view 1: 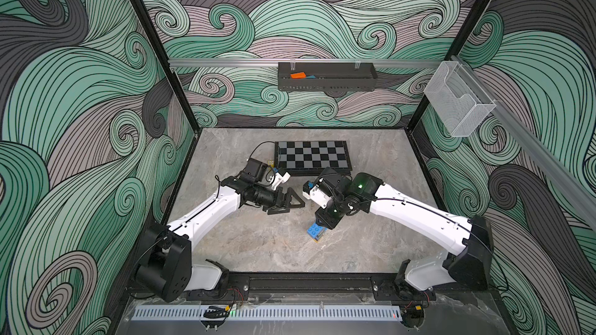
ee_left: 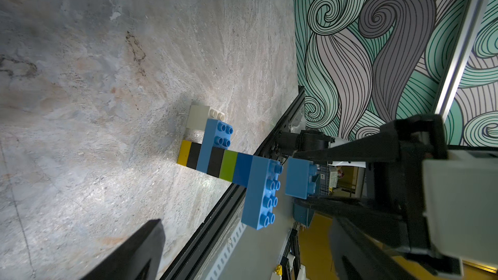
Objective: Assemble a giraffe with lego
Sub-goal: Assemble the lego brick with the lego brick.
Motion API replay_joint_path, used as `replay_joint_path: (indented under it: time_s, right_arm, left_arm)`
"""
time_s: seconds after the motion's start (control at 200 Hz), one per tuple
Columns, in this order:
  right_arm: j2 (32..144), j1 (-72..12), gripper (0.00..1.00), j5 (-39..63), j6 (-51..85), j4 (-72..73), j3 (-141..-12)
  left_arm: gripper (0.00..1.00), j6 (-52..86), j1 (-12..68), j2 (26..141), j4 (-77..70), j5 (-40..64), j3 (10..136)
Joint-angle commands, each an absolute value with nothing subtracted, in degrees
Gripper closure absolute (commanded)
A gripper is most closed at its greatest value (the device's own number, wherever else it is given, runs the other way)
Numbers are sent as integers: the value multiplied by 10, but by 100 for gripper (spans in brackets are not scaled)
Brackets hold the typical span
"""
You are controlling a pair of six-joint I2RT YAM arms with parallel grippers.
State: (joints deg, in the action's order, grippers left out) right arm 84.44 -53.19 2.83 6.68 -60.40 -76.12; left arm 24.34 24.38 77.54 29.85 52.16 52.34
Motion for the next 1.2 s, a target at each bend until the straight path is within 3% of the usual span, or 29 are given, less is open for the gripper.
replay_joint_path:
  time_s: [0.0, 1.196]
  right_arm:
    - [849, -536, 67, 43, 76, -604, -758]
    - [886, -533, 66, 27, 83, -593, -694]
  left_arm:
    - [1, 224, 239, 778, 305, 535, 520]
    - [1, 216, 239, 780, 298, 560, 501]
